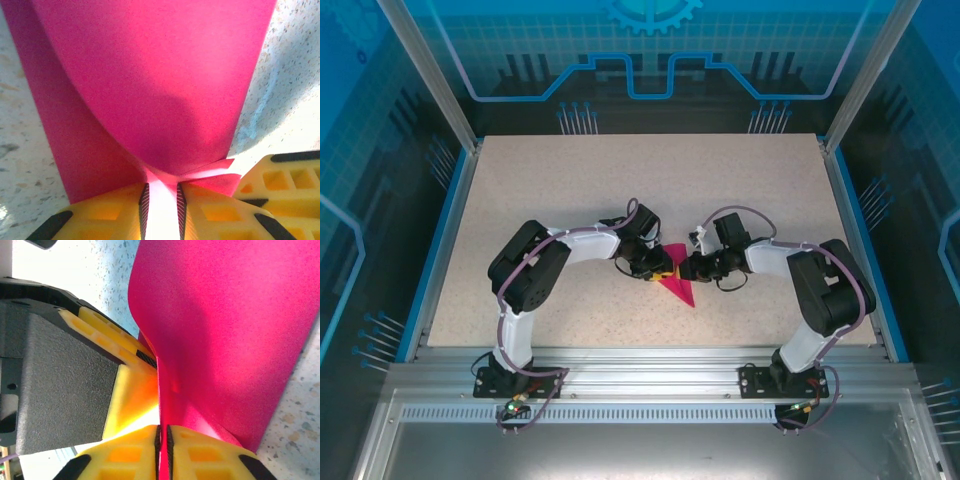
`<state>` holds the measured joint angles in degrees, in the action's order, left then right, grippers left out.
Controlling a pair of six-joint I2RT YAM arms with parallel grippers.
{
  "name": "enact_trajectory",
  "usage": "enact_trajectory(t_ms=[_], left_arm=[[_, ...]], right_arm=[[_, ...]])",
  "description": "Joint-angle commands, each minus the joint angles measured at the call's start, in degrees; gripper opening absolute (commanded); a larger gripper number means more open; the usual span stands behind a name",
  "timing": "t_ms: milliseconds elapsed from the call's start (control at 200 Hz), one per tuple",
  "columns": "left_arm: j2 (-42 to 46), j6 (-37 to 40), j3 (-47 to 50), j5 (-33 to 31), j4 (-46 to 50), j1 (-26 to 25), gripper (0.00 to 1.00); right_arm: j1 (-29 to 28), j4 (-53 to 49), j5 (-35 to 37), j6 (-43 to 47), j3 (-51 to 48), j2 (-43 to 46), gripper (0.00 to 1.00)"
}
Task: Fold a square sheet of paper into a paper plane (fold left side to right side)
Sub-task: Fourth fold the wing at the center of the table.
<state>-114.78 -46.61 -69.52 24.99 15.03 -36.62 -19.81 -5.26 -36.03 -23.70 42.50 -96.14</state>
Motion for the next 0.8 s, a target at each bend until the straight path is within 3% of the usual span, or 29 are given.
enact_trajectory(t_ms=[0, 60, 795], left_arm=[[-1.32, 0.60, -0.88, -1.39, 2.38, -0.52, 0.27], [-1.31, 0.73, -0.88, -1.38, 2.38, -0.47, 0.28], [-1.06, 0.95, -0.53, -1.71, 2.56, -0.48, 0.28]], right_arm=[[0.99, -0.11, 0.55, 0.41, 0.17, -0.05, 0.06], [1.27, -0.54, 1.27, 0.59, 0.04, 0.57, 0.00], [3.72, -3.83, 7.14, -0.82, -2.44, 2.31, 0.00]])
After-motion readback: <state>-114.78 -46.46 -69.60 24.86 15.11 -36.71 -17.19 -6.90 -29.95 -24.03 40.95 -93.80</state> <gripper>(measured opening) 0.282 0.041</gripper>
